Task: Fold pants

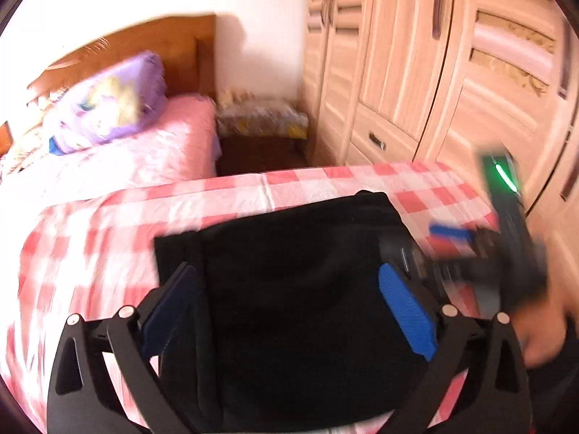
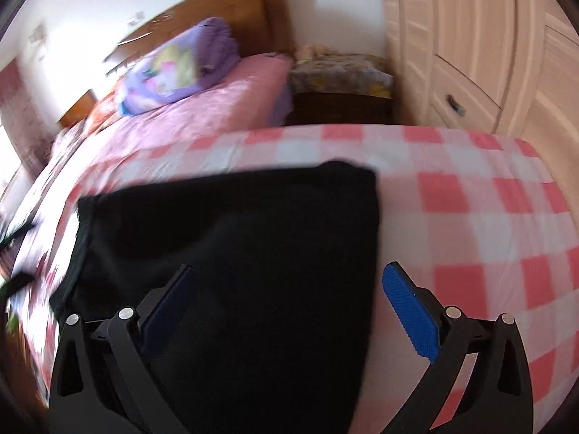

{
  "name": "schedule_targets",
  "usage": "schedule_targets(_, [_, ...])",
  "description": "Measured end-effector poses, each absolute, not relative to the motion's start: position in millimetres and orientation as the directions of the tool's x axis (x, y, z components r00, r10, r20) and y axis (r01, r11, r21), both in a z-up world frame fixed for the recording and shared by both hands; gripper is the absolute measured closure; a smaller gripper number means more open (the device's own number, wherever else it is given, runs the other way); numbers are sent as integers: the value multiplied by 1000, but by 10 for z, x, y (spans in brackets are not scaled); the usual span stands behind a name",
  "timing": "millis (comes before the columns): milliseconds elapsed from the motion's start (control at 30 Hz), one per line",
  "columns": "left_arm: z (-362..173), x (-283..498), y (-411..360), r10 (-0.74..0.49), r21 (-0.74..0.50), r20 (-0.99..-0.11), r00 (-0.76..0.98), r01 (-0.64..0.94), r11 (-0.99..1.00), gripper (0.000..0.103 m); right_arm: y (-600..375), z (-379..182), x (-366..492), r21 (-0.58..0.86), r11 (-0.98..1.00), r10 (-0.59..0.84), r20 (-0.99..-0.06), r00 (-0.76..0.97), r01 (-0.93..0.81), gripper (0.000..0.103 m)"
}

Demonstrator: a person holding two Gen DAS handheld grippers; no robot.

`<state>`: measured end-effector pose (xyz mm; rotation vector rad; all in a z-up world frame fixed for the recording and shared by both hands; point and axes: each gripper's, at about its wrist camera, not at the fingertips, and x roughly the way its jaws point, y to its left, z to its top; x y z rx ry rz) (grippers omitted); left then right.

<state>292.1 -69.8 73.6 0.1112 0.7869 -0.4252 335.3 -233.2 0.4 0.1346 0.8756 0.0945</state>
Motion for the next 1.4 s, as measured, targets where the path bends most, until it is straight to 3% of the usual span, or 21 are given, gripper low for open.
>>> schedule_targets(133, [328, 3702, -1097, -151, 62, -861, 485, 397, 916, 2, -2148, -197, 3090, 62, 993, 108, -790, 604, -96, 4])
schedule_targets(233, [8, 4098, -1143, -68, 107, -895, 441, 361, 926, 1, -2264, -255, 3007, 117, 989, 147, -777, 612, -90, 4])
schedule_targets(533, [6, 4028, -1158, -47, 153, -861, 507, 345, 926, 2, -2524, -320, 3048, 305, 948, 300, -769, 564, -89, 4])
schedule_targets(600, [226, 3818, -1125, -87, 161, -820, 565, 374, 913, 2, -2702, -125, 3105, 353, 931, 331, -709, 622, -93, 4])
schedule_targets(733, [385, 3374, -916, -130, 149, -778, 614, 382, 912, 2, -3114, 33, 3660, 551, 834, 440, -621, 648, -38, 4])
schedule_targets(833, [164, 3253, -736, -46, 215, -770, 637, 327, 920, 2, -2970, -61, 4218, 635, 769, 570, -631, 526, -71, 4])
schedule_targets(900, [-4, 3269, -620, -54, 196, -785, 618, 329, 924, 2, -2809, -221, 4519, 548, 836, 500, -735, 459, -34, 4])
schedule_targets(1067, [-49, 3304, -563, -81, 170, -780, 621, 335, 927, 2, -2742, -193, 4738, 529, 848, 464, -765, 447, 25, 4])
schedule_targets(1267, [-107, 3299, -523, -112, 139, -782, 613, 347, 927, 2, -2738, -156, 4486, 444, 896, 387, -747, 541, -27, 4])
schedule_targets(1400, [-122, 3288, -469, -118, 126, -779, 616, 338, 933, 2, -2918, -127, 4467, 522, 853, 417, -686, 597, 5, 4])
